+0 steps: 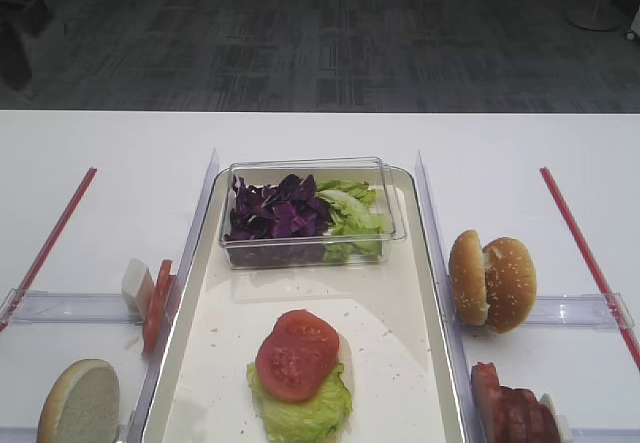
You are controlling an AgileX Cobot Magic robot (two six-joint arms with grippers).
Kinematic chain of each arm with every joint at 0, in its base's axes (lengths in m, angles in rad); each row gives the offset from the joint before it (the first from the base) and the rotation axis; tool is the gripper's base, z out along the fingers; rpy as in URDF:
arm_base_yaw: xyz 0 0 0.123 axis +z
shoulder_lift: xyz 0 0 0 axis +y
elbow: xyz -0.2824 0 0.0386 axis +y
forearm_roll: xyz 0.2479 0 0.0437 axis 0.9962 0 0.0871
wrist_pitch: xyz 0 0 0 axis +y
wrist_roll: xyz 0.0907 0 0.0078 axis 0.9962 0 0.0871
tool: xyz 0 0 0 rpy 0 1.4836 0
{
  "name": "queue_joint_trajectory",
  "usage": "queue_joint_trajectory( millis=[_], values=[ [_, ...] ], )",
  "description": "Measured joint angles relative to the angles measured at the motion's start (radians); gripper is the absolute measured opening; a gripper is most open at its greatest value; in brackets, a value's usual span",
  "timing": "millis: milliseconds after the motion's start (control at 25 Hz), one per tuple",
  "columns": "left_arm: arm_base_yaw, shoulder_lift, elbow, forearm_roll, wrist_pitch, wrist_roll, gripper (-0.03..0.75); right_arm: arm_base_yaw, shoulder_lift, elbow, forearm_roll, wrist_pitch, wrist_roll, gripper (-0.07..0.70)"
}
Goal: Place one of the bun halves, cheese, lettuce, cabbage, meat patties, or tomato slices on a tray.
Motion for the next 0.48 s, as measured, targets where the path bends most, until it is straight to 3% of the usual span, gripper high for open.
queue_joint_trajectory(
  millis=[280,480],
  values=[
    [0.006,-0.193,0.057,0.019,0.008,-0.003,0.242,0.0,0.0,0.0,0.0,0.0,-0.004,0.364],
    [0.006,-0.339,0.157,0.019,0.012,-0.011,0.242,0.0,0.0,0.0,0.0,0.0,-0.004,0.364]
  ],
)
